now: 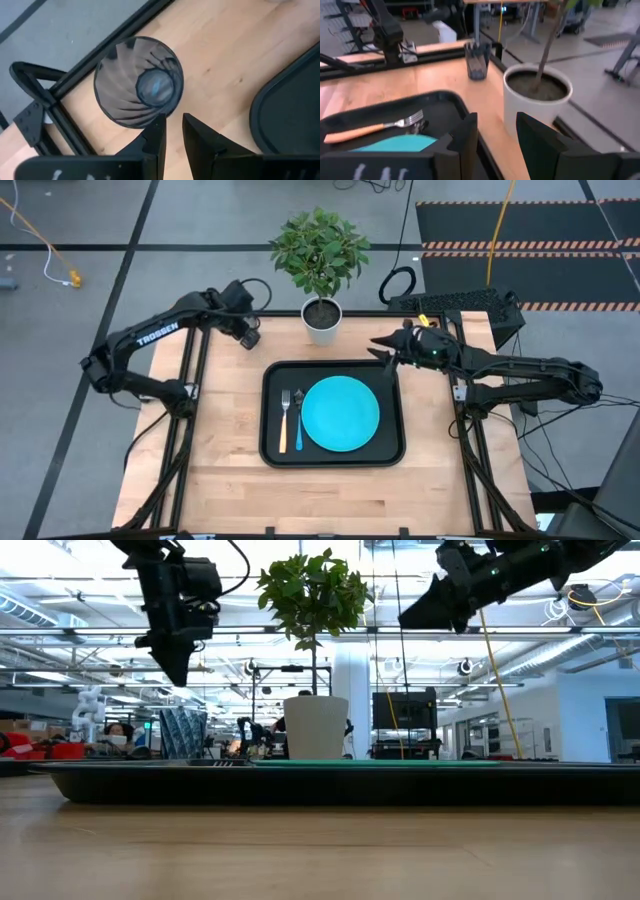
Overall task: Pick and place plate/cup/fork/spoon on tray
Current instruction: Put the blue cup on the black tray
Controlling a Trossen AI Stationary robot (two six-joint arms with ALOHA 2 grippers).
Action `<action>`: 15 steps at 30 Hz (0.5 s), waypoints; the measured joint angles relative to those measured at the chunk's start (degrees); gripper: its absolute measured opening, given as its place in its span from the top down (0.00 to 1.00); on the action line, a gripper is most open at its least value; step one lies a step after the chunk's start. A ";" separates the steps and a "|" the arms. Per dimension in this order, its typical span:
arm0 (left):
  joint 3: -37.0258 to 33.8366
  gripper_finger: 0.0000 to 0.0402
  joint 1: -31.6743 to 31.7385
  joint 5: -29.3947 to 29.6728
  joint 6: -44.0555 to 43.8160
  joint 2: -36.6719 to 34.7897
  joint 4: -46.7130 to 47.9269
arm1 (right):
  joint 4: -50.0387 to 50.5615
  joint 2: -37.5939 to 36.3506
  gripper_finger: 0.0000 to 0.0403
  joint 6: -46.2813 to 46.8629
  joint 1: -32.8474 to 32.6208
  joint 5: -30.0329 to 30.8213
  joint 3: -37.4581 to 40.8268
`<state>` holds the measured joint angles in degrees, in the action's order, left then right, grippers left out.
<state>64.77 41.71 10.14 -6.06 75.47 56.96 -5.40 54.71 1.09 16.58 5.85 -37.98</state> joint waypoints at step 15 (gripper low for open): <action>1.62 0.83 -1.69 -0.62 4.46 3.18 6.11 | -4.93 0.05 0.67 -8.46 0.00 1.00 0.00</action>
<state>66.39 40.02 9.52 -1.60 78.65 63.07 -10.33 54.76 -7.37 16.58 6.85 -37.98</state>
